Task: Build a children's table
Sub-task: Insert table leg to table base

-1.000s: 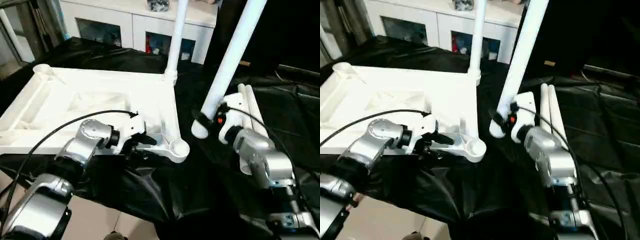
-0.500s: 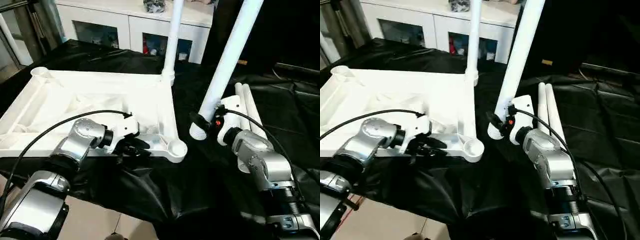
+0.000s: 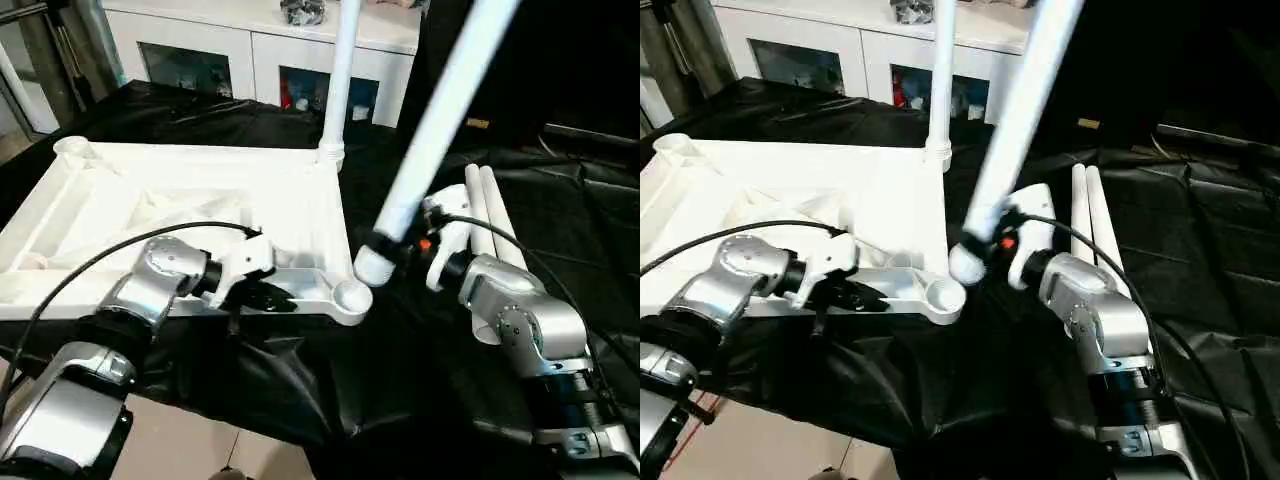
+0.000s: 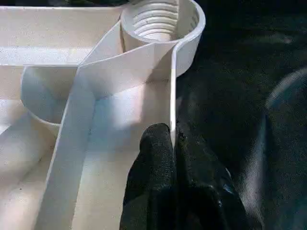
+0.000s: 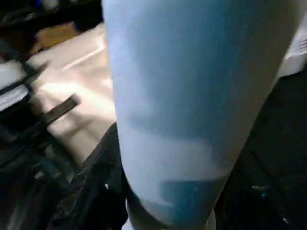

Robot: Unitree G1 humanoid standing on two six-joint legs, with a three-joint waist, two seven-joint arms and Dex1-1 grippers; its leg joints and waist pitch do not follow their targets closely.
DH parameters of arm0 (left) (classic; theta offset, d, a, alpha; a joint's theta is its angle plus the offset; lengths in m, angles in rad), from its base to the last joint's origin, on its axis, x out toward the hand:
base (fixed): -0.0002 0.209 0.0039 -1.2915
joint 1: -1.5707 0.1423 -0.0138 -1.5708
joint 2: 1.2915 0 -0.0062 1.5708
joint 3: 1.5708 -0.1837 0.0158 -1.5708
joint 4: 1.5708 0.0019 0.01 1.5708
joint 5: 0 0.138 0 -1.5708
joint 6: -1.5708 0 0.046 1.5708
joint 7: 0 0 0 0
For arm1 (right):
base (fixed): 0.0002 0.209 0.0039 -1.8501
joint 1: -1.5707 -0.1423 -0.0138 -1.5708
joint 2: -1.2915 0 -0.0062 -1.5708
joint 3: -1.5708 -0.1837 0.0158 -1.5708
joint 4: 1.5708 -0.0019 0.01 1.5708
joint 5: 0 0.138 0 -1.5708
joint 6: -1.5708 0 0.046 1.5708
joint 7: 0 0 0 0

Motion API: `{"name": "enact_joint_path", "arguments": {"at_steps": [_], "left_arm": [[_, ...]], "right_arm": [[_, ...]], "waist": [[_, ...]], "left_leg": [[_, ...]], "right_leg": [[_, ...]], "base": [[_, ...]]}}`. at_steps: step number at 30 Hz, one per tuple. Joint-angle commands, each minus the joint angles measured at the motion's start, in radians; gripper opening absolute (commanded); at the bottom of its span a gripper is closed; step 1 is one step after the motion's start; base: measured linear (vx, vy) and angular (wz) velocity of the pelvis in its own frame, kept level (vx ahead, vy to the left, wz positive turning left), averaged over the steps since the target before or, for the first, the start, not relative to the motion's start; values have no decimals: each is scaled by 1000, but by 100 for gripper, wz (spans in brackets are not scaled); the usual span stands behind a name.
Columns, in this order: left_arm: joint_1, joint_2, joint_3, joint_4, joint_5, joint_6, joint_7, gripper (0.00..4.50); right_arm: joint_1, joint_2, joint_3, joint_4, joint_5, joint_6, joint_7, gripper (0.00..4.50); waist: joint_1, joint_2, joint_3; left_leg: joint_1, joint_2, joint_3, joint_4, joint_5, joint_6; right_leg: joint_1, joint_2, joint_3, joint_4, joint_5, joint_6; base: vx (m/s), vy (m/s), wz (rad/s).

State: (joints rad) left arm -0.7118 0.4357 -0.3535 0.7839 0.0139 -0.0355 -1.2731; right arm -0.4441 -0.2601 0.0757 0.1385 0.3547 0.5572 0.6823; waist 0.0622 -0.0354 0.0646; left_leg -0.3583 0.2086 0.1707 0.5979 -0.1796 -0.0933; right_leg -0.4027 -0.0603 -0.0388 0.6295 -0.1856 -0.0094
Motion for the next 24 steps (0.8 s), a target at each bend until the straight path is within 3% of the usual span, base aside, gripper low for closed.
{"name": "enact_joint_path", "arguments": {"at_steps": [1,5,8,16,24], "left_arm": [[23,-27,-23,-1,23,41,45,0],[13,-79,-2,-5,16,65,104,0],[7,-92,6,-1,16,71,125,0],[8,-102,17,-32,12,101,132,0],[0,-100,35,-25,27,104,165,0]], "right_arm": [[-30,-9,17,22,-23,2,12,189],[-47,-9,29,65,-40,-4,12,189],[-52,-8,31,71,-39,1,13,189],[-72,-19,47,116,-65,-16,20,189],[-70,-46,31,116,-63,-7,42,189]], "waist": [[6,-3,-69],[11,-9,-67],[18,-7,-69],[25,-7,-71],[26,-6,-70]], "left_leg": [[6,16,3,-70,-187,-11],[7,15,3,-71,-194,-13],[8,16,2,-71,-193,-12],[8,15,2,-71,-181,-11],[6,14,1,-73,-199,-15]], "right_leg": [[52,-72,41,-79,-220,-205],[49,-71,41,-83,-270,-186],[49,-72,41,-85,-283,-169],[48,-71,41,-82,-238,-175],[49,-71,40,-86,-278,-162]], "base": [[0,0,0],[0,0,0],[0,0,0],[0,0,0],[0,0,0]]}}
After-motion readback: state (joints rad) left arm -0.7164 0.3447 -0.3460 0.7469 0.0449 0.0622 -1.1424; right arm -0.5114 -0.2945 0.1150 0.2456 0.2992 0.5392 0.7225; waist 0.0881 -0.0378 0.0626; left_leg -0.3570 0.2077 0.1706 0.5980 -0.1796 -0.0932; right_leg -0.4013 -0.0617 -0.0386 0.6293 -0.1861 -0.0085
